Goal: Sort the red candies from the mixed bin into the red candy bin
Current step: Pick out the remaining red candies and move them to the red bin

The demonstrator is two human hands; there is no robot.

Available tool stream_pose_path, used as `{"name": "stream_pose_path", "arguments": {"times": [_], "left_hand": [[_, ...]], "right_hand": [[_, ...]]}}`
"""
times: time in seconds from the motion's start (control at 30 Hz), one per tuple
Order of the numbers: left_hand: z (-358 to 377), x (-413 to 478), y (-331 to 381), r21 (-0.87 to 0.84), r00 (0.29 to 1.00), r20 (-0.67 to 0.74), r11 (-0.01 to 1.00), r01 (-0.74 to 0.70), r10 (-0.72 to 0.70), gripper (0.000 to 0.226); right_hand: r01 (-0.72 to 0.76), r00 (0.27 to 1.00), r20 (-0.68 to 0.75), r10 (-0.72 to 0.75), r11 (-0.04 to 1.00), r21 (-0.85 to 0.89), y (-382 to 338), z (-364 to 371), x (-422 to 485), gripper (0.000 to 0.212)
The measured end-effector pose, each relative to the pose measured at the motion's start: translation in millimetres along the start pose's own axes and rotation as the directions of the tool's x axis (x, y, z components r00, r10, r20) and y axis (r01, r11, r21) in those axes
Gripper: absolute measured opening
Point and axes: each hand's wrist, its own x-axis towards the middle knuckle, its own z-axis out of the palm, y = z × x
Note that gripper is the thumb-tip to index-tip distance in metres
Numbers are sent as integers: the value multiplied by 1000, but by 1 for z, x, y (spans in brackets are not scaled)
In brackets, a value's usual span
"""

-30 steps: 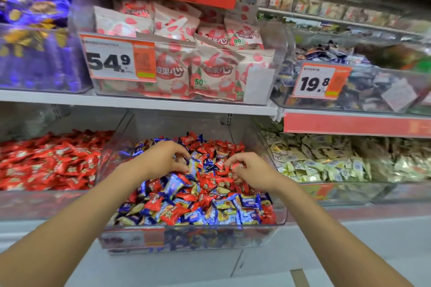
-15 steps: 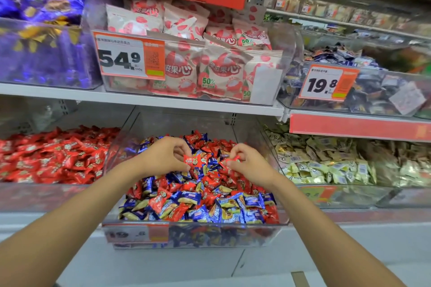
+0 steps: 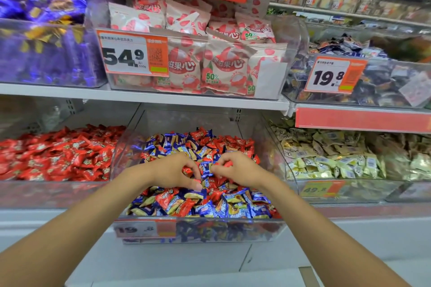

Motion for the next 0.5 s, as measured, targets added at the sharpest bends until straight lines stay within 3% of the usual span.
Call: {"name": "stream_pose_path", "arguments": {"times": [0.1,0.2,0.27,0.37,0.5], "left_hand": [[-5,-4,-7,-11,999,-51,1000,-8,8,11],[-8,-9,-4,-71,988,-153,997,-31,20,15],[-9,-11,-2,-74,968,-249,996,-49,30,15],[-10,-17,0,-93,954,-297,993,-73,43,16],[-10,-25,-2,-123,937,-345,988,-96,48,17]], "right_hand": [[35,999,-42,-31,995,92,3,-12,-3,7],[92,995,25,-95,991,96,-3,-13,-12,6],[110,984,144,-107,994,-11,-7,-7,-17,15],[63,961,276,-13,983,-172,-3,3,-19,22],[29,985,174,-16,997,-73,0,-7,-20,31]]}}
